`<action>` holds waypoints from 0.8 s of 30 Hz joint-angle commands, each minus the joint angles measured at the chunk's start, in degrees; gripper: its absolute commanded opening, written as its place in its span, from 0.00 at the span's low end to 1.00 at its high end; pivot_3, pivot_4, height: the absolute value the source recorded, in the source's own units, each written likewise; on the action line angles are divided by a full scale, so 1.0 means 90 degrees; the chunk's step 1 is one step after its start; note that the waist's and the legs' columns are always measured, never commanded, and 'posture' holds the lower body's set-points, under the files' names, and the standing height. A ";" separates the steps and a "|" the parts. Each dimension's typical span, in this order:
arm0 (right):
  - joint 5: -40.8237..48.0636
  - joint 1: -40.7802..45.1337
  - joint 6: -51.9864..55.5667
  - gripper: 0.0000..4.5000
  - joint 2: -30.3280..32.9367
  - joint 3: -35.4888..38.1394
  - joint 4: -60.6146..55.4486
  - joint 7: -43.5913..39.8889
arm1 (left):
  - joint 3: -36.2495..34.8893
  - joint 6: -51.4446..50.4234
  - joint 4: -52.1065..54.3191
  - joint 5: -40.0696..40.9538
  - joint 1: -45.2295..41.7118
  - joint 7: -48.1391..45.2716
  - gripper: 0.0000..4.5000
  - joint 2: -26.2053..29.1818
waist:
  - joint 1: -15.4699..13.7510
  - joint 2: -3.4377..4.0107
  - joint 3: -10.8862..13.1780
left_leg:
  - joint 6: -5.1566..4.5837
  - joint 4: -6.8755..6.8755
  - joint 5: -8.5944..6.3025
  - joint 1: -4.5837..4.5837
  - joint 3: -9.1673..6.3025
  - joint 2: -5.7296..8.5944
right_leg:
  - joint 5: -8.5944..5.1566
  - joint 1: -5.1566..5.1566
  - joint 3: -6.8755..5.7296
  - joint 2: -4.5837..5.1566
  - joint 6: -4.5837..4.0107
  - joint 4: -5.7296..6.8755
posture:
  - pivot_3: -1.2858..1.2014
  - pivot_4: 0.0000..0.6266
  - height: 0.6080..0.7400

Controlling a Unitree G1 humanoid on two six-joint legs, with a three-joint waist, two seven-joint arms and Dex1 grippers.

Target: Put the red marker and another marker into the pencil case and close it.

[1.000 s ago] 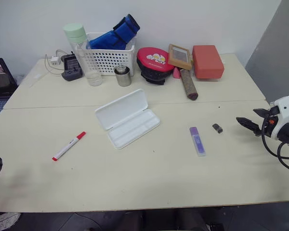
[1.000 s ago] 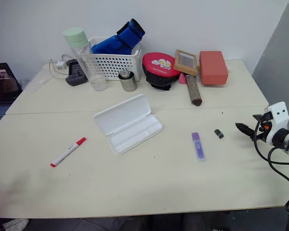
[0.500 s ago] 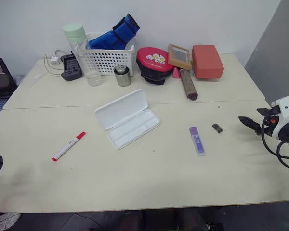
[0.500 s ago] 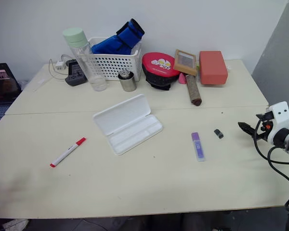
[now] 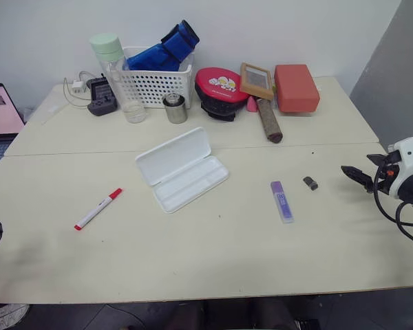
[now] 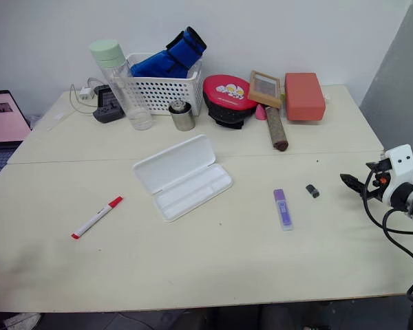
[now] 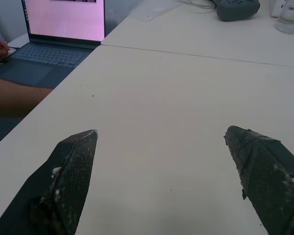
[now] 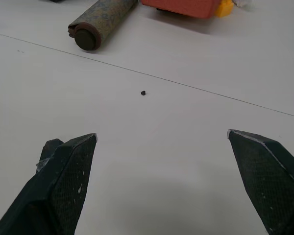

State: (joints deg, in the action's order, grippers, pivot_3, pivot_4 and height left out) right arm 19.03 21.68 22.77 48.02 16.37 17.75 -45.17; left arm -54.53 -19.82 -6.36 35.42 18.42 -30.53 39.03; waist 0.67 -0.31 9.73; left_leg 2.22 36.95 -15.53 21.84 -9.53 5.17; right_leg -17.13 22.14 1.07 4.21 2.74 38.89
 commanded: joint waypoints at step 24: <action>0.2168 -0.0995 0.1666 1.00 0.0284 -0.0330 -0.4322 -0.1596 | 0.4432 -0.1816 0.2929 0.0487 -0.2515 -0.0870 0.98 0.0248 | -0.0034 -0.0009 0.0001 | -0.0001 0.0003 0.0000 -0.0004 0.0012 -0.0011 | 0.0000 -0.0007 -0.0003 -0.0015 0.0000 0.0001 | 0.52 0.24 1.00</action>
State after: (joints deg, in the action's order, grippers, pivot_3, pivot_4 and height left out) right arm 37.77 12.02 37.75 50.64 14.24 -16.40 -60.79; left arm -20.98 -36.38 21.43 42.00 0.81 -37.93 42.58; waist 0.37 -0.40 9.73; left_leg 2.21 36.99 -15.53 21.79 -9.43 5.09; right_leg -17.13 22.06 1.02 4.07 2.74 38.91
